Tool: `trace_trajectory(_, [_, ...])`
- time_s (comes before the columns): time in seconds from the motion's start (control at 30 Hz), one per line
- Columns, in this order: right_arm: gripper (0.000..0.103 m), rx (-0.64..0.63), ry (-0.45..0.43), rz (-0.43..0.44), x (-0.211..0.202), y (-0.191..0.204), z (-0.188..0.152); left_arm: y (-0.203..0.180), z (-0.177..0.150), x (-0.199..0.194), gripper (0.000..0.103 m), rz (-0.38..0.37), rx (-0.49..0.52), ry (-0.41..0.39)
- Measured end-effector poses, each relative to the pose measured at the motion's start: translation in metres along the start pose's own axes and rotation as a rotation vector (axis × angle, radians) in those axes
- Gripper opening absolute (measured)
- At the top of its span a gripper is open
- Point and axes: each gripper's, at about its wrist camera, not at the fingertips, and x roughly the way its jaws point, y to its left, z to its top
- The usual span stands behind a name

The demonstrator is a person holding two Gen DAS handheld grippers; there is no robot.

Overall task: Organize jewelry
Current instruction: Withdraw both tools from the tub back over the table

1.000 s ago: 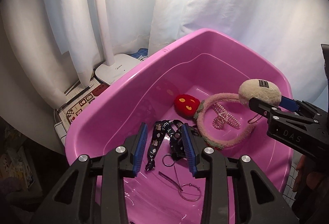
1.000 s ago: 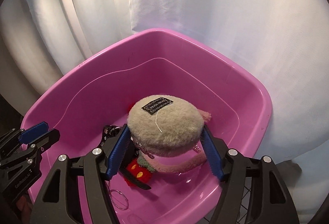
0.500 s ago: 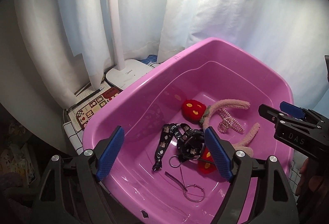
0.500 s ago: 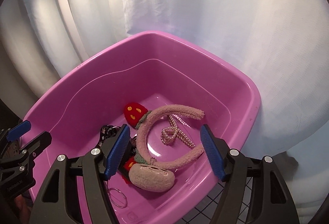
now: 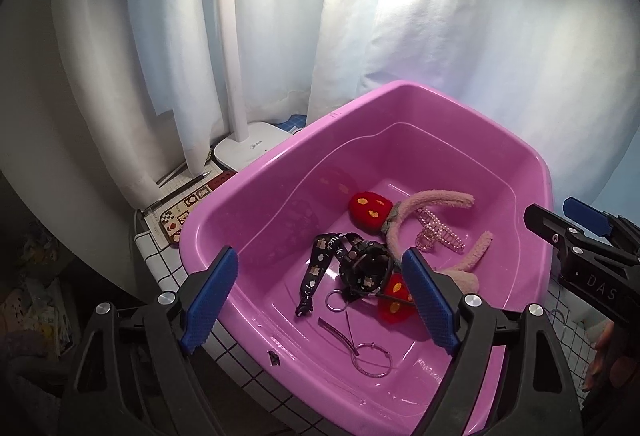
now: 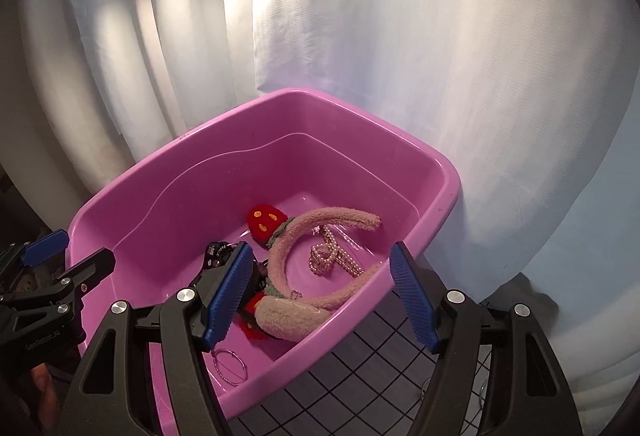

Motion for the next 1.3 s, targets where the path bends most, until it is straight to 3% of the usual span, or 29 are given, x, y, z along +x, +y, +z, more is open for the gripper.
trace_trajectory(0.17, [0.068,0.017,-0.049,0.0,-0.034,-0.011,-0.019,-0.014,-0.009,-0.021,0.083,-0.02,0.015,-0.025])
trace_trajectory(0.43, [0.068,0.077,-0.105,-0.029,-0.09,-0.052,-0.082,-0.056,-0.035,-0.058,0.085,-0.067,0.051,-0.084])
trace_trajectory(0.77, [0.069,0.192,-0.071,-0.122,-0.142,-0.139,-0.183,-0.137,-0.086,-0.088,0.089,-0.176,0.089,-0.075])
trace_trajectory(1.03, [0.07,0.24,-0.003,-0.126,-0.141,-0.194,-0.238,-0.208,-0.144,-0.078,0.091,-0.216,0.176,0.004])
trace_trajectory(1.3, [0.07,0.252,0.031,-0.08,-0.108,-0.222,-0.267,-0.247,-0.18,-0.03,0.091,-0.172,0.21,0.061])
